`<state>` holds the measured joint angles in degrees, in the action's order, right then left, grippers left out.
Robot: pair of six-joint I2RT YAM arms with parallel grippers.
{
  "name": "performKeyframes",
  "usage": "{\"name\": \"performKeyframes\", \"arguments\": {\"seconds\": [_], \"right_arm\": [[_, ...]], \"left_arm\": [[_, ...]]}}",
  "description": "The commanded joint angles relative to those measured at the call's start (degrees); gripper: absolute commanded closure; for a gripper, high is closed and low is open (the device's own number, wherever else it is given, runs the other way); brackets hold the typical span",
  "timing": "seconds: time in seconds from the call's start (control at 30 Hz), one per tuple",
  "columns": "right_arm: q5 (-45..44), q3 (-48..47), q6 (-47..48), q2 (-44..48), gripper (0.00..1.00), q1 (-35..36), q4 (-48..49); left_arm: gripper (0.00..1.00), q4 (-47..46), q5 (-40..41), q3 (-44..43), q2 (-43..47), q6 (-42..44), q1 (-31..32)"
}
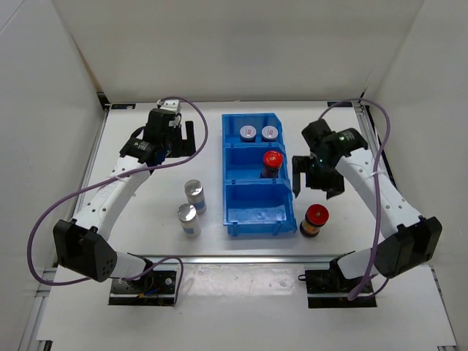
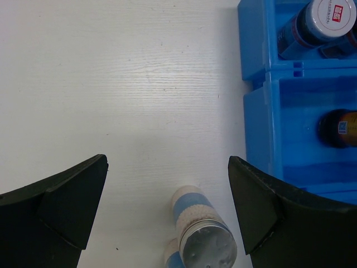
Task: Organize the condiment bottles
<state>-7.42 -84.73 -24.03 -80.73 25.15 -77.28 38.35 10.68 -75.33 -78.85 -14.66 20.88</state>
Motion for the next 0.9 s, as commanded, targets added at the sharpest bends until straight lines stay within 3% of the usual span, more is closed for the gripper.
{"name": "performKeyframes", "arguments": {"seconds": [0.0, 0.3, 0.7, 0.87], "right_arm": [[1.53, 5.00, -4.79, 1.54, 0.00, 0.17, -4.37], [2.94, 14.40, -6.64, 1.81, 0.00, 0.17, -5.08], [0.48, 16.17, -7.26, -3.82, 0.00, 0.17, -1.39], [-1.10, 16.17, -7.26, -6.46, 0.12, 0.17, -0.86]], "left_arm": [[0.00, -0.82, -0.75, 0.62, 1.77, -1.17, -0.05], [0.00, -0.82, -1.27, 1.77, 2.30, -1.17, -0.05], [0.00, -0.82, -0.22, 2.82, 3.35, -0.64, -0.05], [0.00, -0.82, -0.22, 2.82, 3.35, -0.64, -0.05]]}}
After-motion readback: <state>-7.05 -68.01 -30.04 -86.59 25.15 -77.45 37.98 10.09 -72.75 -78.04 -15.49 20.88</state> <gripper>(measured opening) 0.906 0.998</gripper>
